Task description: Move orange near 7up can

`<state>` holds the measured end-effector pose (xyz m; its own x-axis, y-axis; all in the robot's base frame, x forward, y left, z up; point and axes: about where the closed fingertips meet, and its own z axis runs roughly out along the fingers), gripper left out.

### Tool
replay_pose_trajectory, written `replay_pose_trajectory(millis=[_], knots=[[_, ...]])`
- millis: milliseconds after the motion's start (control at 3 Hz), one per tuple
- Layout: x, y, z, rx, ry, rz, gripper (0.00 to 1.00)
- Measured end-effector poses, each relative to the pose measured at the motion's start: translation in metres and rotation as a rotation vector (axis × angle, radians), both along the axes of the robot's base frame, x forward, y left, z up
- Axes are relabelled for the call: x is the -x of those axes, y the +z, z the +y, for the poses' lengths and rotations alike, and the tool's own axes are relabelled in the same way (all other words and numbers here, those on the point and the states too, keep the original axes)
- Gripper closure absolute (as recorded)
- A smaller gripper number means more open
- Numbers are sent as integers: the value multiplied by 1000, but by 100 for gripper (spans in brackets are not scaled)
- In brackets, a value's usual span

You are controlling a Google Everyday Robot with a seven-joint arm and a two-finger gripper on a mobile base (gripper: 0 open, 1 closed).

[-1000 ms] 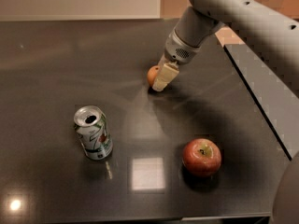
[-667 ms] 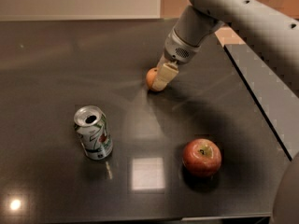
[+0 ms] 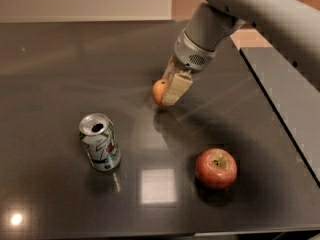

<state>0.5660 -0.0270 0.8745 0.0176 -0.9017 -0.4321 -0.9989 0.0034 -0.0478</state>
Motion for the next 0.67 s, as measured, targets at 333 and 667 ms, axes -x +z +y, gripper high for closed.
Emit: replay_pose_trajectory(millis=[333,667], knots=[[37,3,15,2,120,12,100],[66,7,31,-14,219,7,100]])
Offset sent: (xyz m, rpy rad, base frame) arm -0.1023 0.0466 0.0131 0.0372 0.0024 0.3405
